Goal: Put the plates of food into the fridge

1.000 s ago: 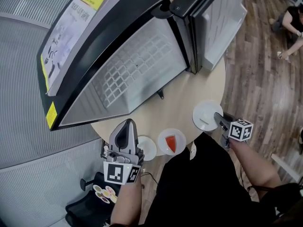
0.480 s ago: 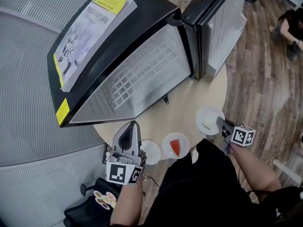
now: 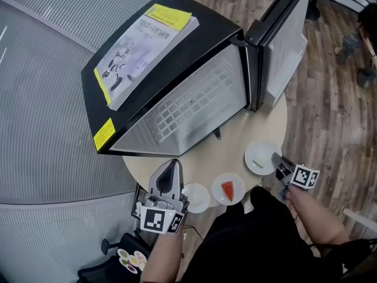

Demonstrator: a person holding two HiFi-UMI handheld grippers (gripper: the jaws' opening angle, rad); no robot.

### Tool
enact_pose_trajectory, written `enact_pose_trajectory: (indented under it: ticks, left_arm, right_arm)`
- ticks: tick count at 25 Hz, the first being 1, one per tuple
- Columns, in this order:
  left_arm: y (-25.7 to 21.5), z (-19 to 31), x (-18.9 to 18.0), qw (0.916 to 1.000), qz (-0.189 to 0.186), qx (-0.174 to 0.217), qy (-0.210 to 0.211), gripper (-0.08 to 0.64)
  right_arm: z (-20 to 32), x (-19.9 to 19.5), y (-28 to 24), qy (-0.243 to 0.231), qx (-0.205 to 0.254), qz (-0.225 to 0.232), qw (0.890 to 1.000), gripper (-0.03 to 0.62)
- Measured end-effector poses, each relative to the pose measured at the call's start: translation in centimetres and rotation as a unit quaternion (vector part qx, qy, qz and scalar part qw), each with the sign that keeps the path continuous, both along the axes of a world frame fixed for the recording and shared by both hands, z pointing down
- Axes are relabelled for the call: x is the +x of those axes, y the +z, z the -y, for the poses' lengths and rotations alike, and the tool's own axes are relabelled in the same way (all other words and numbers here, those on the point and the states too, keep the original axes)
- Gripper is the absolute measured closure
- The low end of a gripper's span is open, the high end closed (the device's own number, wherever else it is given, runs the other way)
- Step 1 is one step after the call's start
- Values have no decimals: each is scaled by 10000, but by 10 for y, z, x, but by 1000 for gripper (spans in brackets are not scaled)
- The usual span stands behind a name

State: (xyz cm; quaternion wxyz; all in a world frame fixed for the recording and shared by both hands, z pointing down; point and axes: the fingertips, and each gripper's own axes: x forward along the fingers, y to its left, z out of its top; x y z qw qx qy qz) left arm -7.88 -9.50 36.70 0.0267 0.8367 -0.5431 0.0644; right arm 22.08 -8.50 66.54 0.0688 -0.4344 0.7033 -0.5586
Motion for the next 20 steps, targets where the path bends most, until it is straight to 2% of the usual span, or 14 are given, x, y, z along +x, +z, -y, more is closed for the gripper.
enact_pose_trajectory:
  ticks: [7, 20]
  left_arm:
    - [-15, -5, -15, 9998, -45, 210, 28, 558]
    - [-37, -12, -43, 9983, -176, 548, -8, 558]
  right_arm:
    - [9, -9, -34, 350, 56, 231, 9991, 568]
    - [37, -24, -95, 437, 660, 104, 9968, 568]
